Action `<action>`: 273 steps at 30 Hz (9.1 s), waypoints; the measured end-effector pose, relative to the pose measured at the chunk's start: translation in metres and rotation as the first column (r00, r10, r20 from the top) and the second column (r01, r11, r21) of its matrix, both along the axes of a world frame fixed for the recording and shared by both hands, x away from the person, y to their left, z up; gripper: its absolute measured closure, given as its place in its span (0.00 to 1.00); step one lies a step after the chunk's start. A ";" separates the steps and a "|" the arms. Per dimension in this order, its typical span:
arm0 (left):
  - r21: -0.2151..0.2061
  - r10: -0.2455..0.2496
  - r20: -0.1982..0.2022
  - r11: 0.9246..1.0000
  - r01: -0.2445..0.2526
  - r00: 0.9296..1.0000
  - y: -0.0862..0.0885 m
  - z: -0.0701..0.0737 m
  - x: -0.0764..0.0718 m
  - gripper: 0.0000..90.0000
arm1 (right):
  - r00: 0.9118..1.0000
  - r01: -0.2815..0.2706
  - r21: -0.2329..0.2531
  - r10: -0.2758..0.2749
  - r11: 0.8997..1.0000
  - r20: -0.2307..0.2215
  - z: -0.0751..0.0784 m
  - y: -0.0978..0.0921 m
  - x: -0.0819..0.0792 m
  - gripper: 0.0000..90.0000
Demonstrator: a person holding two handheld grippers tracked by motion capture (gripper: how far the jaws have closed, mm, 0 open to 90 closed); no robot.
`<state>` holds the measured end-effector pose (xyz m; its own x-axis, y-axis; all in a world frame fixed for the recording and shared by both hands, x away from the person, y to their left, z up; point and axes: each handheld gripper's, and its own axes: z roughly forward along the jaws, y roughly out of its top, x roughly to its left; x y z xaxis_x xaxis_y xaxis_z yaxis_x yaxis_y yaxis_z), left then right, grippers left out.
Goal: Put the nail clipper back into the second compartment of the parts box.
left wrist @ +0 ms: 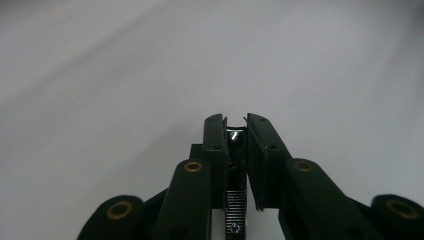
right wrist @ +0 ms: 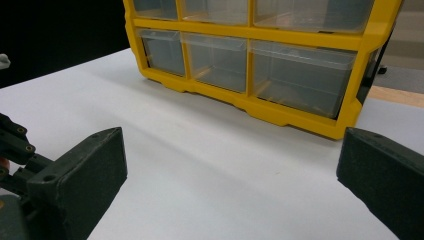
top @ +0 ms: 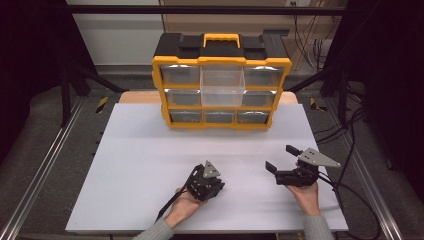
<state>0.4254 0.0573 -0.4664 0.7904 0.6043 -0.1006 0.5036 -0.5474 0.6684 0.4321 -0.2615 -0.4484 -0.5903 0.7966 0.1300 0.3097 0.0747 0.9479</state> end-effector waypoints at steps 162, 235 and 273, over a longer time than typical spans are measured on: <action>-0.333 0.158 0.273 0.941 -0.061 0.949 0.058 0.217 0.058 0.88 | 1.000 -0.002 0.004 0.002 1.000 -0.002 -0.001 -0.001 0.000 0.00; -0.319 0.228 0.275 0.938 -0.135 0.934 0.025 0.260 0.145 0.88 | 1.000 -0.007 0.004 0.007 1.000 -0.006 -0.001 -0.002 0.000 0.00; -0.227 0.216 0.271 0.961 -0.155 0.938 0.018 0.226 0.166 0.88 | 1.000 -0.005 0.002 0.005 1.000 -0.005 -0.001 -0.002 0.000 0.00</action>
